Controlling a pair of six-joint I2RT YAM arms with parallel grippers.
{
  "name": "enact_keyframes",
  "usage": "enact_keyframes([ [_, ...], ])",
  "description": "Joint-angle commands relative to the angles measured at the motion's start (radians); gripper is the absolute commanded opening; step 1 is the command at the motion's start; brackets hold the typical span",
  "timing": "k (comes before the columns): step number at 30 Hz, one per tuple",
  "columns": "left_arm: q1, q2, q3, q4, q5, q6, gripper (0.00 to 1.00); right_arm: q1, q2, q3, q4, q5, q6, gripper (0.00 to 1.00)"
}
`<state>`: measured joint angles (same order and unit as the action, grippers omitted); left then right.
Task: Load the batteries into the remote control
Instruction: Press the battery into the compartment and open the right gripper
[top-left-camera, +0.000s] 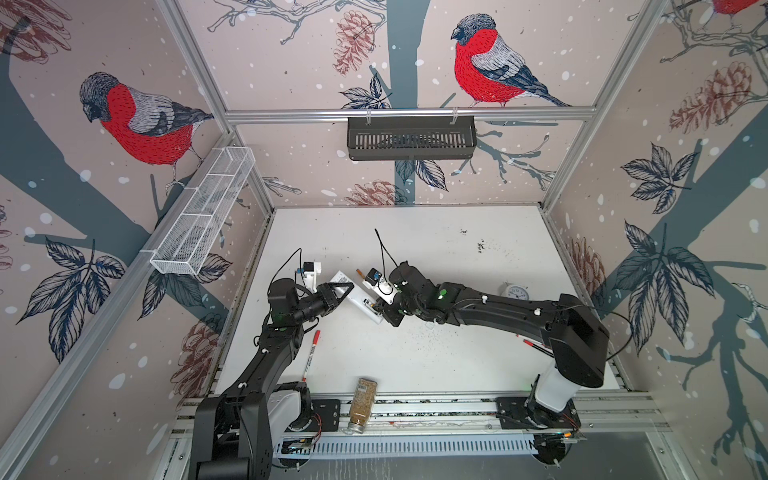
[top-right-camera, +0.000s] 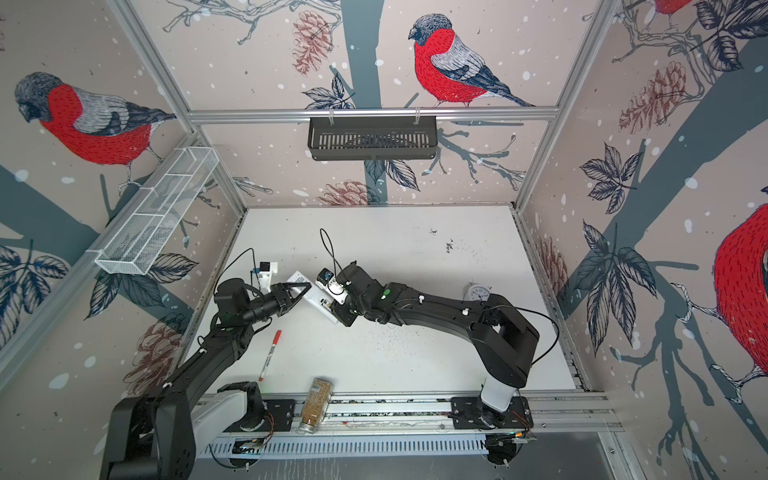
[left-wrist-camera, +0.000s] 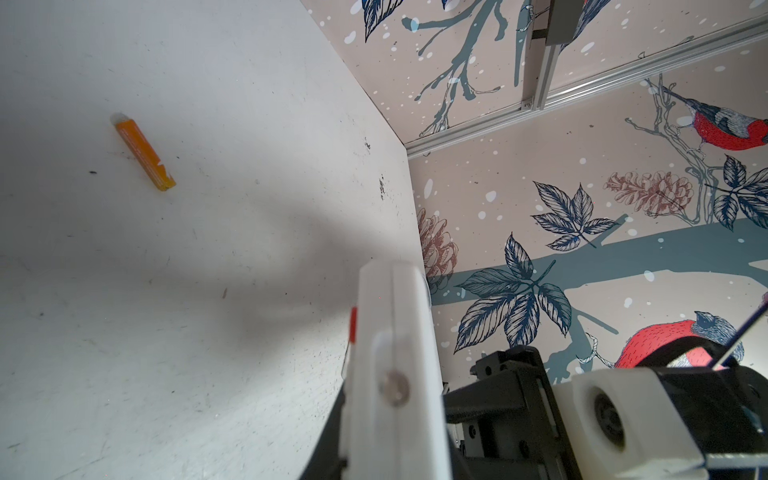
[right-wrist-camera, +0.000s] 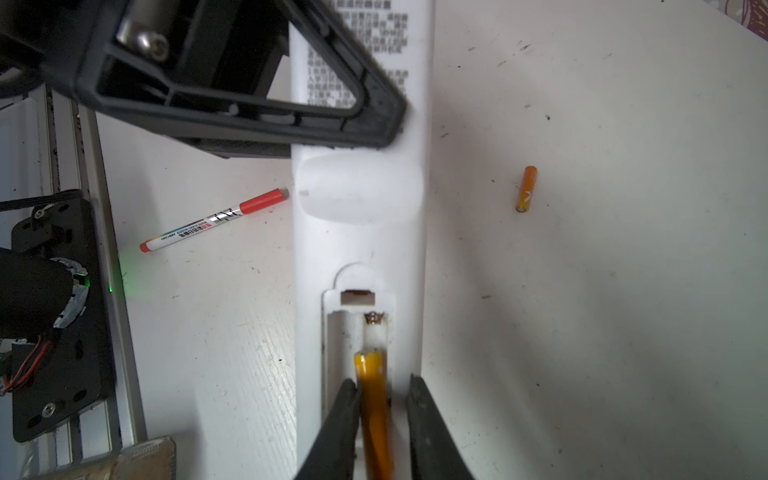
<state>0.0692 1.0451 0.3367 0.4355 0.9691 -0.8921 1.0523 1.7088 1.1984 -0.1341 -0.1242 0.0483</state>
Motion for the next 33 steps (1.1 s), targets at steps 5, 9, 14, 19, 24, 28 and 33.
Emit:
enact_keyframes([
  [5, 0.007, 0.002, 0.002, 0.052, 0.034, -0.008, 0.00, 0.013, 0.008, 0.016, -0.017, 0.020, -0.016, 0.17],
  [9, 0.009, 0.003, 0.002, 0.052, 0.036, -0.013, 0.00, 0.021, 0.023, 0.035, -0.026, 0.033, -0.018, 0.16],
  [14, 0.013, 0.008, 0.001, 0.064, 0.047, -0.023, 0.00, 0.018, 0.044, 0.060, -0.035, 0.073, 0.013, 0.16],
  [19, 0.014, 0.009, 0.001, 0.073, 0.055, -0.027, 0.00, 0.015, 0.077, 0.105, -0.060, 0.126, 0.087, 0.16],
  [24, 0.018, 0.013, 0.000, 0.071, 0.054, -0.027, 0.00, 0.013, 0.062, 0.094, -0.039, 0.153, 0.126, 0.16],
  [28, 0.021, 0.019, 0.001, 0.069, 0.055, -0.025, 0.00, 0.012, 0.008, 0.063, -0.015, 0.171, 0.125, 0.17],
  [33, 0.023, 0.028, 0.008, 0.065, 0.069, -0.013, 0.00, 0.012, -0.035, 0.041, -0.026, 0.186, 0.104, 0.22],
])
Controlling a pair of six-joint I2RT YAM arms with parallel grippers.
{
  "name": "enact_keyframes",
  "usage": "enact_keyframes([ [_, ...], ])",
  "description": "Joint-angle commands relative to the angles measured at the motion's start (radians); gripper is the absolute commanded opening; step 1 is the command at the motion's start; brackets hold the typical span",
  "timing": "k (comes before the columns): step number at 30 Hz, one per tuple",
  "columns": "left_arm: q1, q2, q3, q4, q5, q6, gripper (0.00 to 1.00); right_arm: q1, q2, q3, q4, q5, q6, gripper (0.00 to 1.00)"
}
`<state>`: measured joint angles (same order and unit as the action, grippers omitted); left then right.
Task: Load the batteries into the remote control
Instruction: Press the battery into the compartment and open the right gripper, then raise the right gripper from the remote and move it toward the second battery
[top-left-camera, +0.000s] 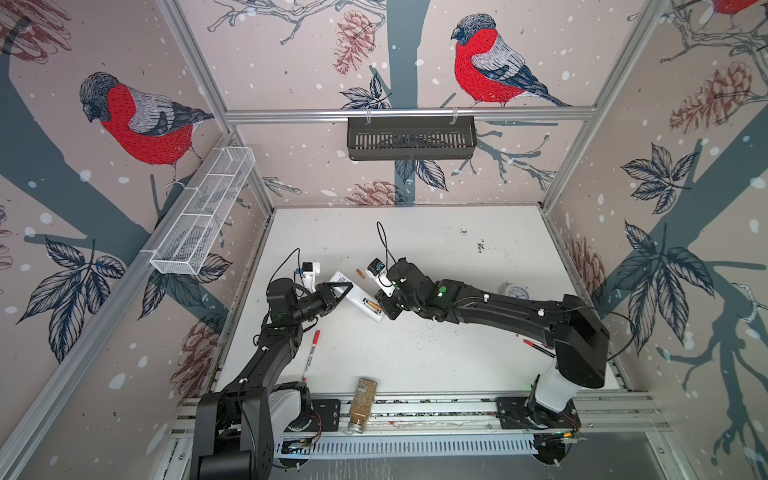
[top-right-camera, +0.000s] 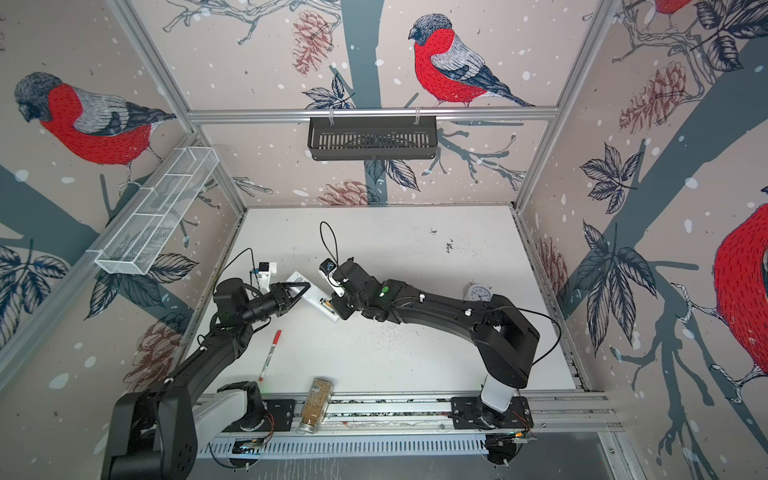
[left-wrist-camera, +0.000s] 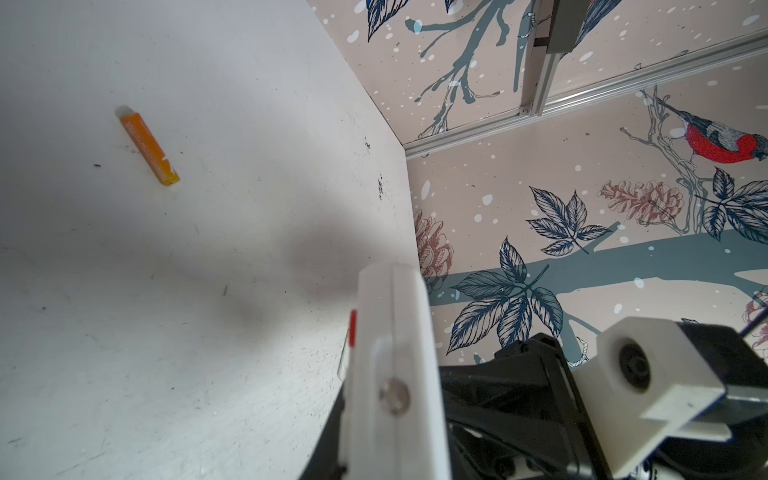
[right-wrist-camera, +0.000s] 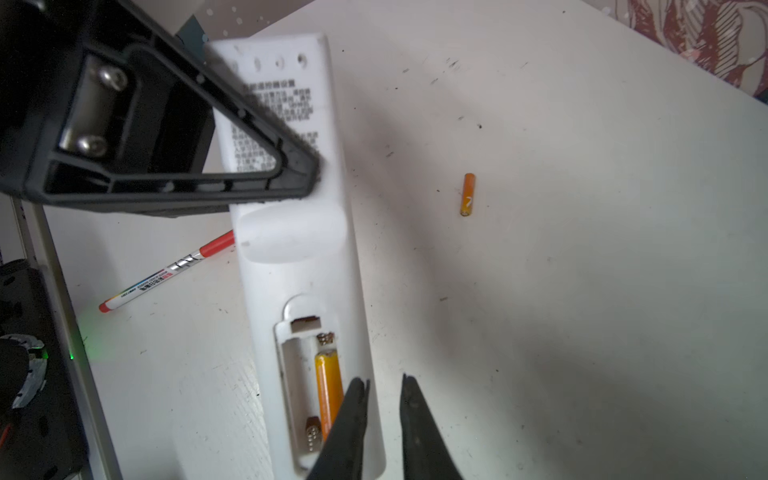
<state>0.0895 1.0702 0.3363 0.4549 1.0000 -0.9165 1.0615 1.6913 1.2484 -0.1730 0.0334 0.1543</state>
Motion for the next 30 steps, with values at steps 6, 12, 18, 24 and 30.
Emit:
enact_keyframes([
  [6, 0.004, -0.001, 0.010, 0.062, 0.056, 0.008, 0.00, -0.028, -0.063, -0.061, 0.012, -0.042, -0.041, 0.32],
  [12, 0.005, -0.001, 0.007, 0.078, 0.069, -0.002, 0.00, -0.058, -0.156, -0.165, 0.067, -0.190, -0.108, 0.30],
  [18, 0.004, 0.007, 0.006, 0.098, 0.080, -0.013, 0.00, -0.043, -0.144, -0.159, 0.034, -0.203, -0.150, 0.30],
  [24, 0.004, 0.009, 0.004, 0.104, 0.081, -0.016, 0.00, -0.025, -0.100, -0.125, 0.033, -0.181, -0.151, 0.29],
  [30, 0.005, 0.012, 0.004, 0.107, 0.081, -0.016, 0.00, -0.010, -0.057, -0.091, 0.017, -0.164, -0.157, 0.25],
])
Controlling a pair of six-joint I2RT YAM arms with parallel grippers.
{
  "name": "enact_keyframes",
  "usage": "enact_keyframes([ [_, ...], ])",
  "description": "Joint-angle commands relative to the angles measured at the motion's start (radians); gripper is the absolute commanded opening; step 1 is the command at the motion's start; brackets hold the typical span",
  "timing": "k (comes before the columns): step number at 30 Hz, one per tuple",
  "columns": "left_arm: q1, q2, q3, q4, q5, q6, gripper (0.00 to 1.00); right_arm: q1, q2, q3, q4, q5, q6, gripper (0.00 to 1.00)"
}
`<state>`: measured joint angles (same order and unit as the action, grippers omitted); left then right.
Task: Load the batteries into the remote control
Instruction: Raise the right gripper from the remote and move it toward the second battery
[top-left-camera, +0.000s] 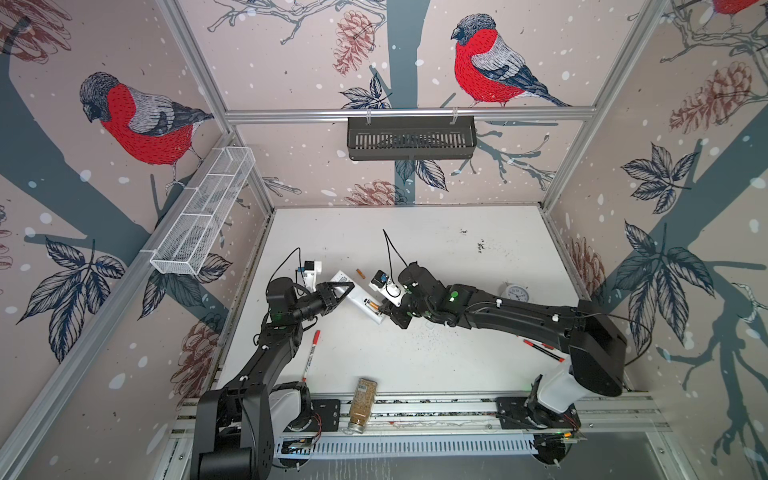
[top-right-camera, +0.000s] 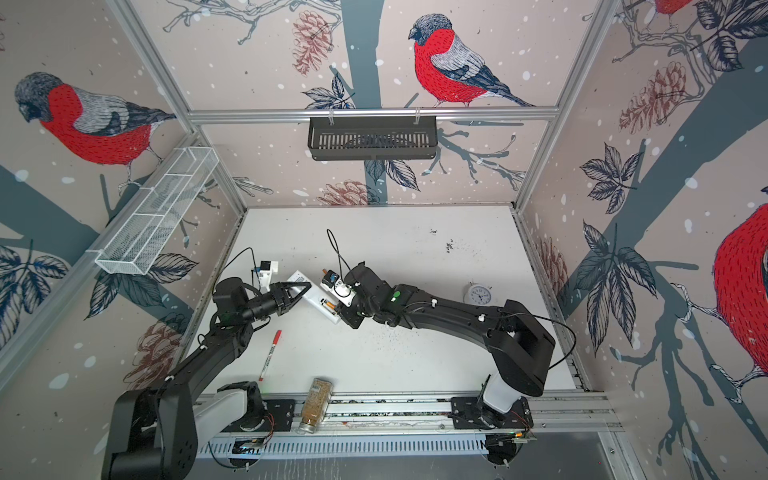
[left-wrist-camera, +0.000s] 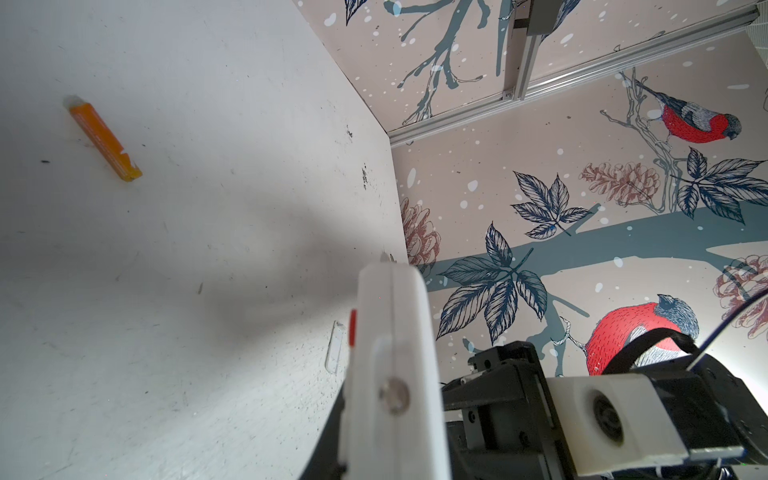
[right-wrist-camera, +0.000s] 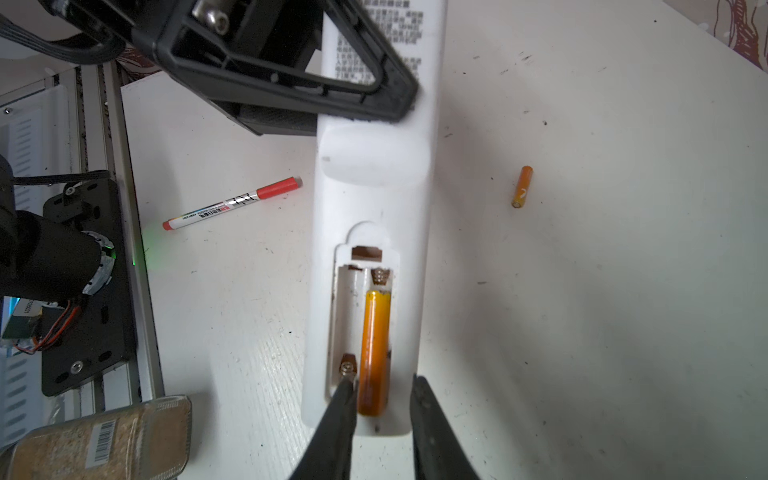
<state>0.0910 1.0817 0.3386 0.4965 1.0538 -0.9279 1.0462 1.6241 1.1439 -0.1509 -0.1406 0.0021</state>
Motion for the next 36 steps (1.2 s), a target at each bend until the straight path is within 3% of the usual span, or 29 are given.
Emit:
enact_keyframes([
  [1, 0.003, 0.001, 0.002, 0.065, 0.028, -0.005, 0.00, 0.006, 0.013, 0.018, -0.006, 0.009, -0.005, 0.24],
  [19, 0.003, -0.010, -0.001, 0.078, 0.038, -0.015, 0.00, 0.009, 0.114, 0.085, -0.021, 0.062, 0.039, 0.16],
  [36, 0.003, -0.021, -0.004, 0.103, 0.063, -0.035, 0.00, -0.013, 0.178, 0.135, 0.020, 0.022, 0.063, 0.13],
])
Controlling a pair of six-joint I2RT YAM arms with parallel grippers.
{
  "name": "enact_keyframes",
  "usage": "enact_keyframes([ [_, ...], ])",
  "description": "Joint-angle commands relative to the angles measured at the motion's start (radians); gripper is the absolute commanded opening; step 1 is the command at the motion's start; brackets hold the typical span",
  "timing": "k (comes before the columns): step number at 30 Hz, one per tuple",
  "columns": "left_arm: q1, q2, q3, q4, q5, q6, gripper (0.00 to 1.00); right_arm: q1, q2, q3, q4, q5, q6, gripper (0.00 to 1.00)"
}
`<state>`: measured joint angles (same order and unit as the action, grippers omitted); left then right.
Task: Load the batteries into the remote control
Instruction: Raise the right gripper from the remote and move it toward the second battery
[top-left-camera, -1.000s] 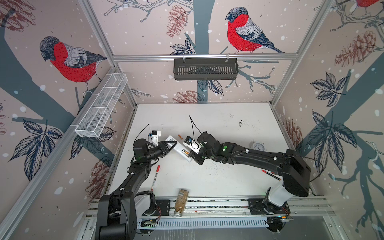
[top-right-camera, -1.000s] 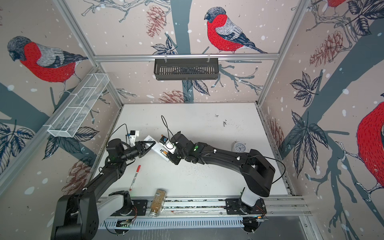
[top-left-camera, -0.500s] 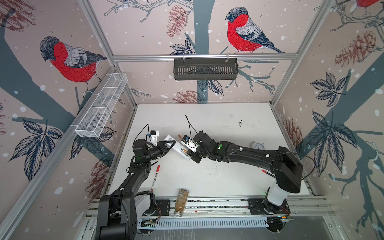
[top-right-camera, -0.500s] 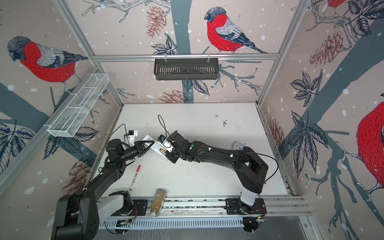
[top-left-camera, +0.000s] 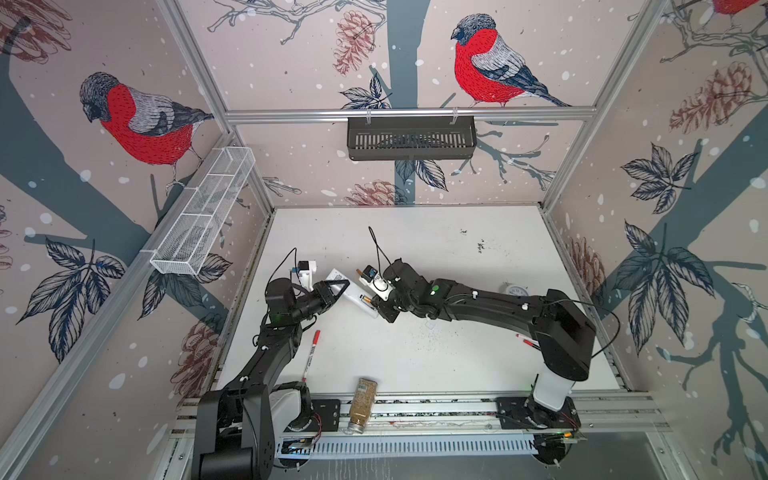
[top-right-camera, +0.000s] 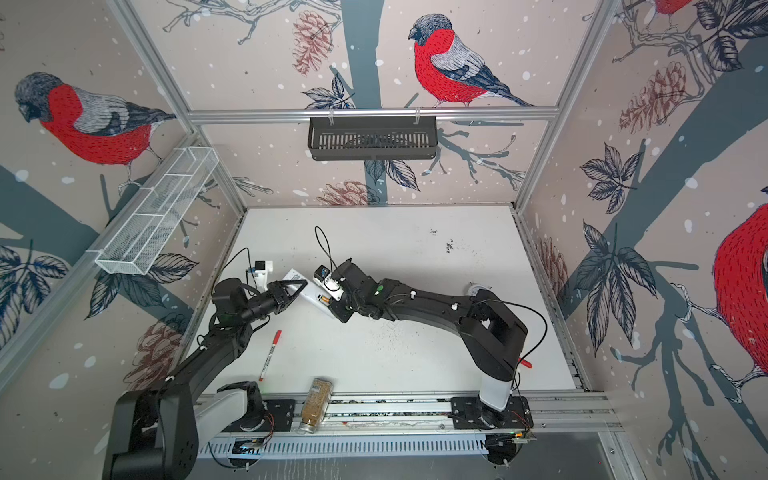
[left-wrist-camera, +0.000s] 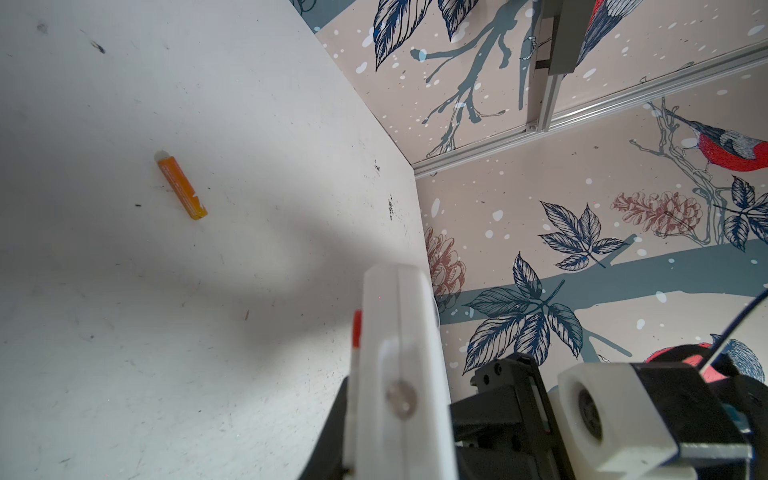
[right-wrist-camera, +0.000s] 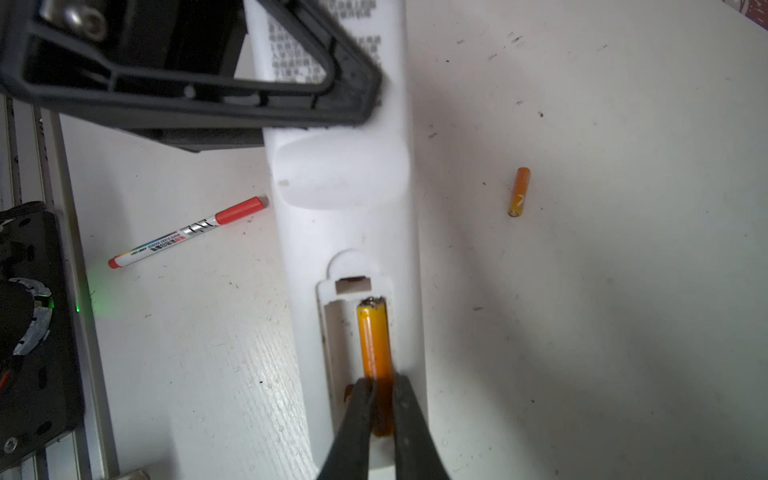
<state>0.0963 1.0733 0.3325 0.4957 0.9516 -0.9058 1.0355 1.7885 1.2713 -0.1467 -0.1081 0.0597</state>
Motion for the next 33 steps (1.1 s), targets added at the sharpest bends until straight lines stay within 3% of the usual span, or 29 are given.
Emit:
enact_keyframes([
  [1, -0.002, -0.015, 0.002, 0.107, 0.168, -0.060, 0.00, -0.004, 0.018, 0.015, 0.010, -0.015, 0.001, 0.13],
  [12, -0.002, -0.020, 0.000, 0.126, 0.174, -0.071, 0.00, -0.017, 0.054, 0.051, -0.001, -0.033, -0.009, 0.13],
  [18, -0.003, -0.008, 0.008, 0.087, 0.161, -0.040, 0.00, -0.021, -0.009, 0.015, 0.000, 0.000, -0.012, 0.16],
  [22, -0.003, -0.008, 0.007, 0.088, 0.166, -0.036, 0.00, -0.040, -0.104, -0.051, 0.009, -0.033, -0.030, 0.30],
  [28, -0.006, -0.030, 0.012, 0.093, 0.177, -0.009, 0.00, -0.111, -0.227, -0.130, -0.013, -0.239, -0.044, 0.53],
  [33, -0.031, -0.043, 0.010, 0.114, 0.179, -0.014, 0.00, -0.118, -0.240, -0.126, -0.065, -0.302, -0.073, 0.60],
])
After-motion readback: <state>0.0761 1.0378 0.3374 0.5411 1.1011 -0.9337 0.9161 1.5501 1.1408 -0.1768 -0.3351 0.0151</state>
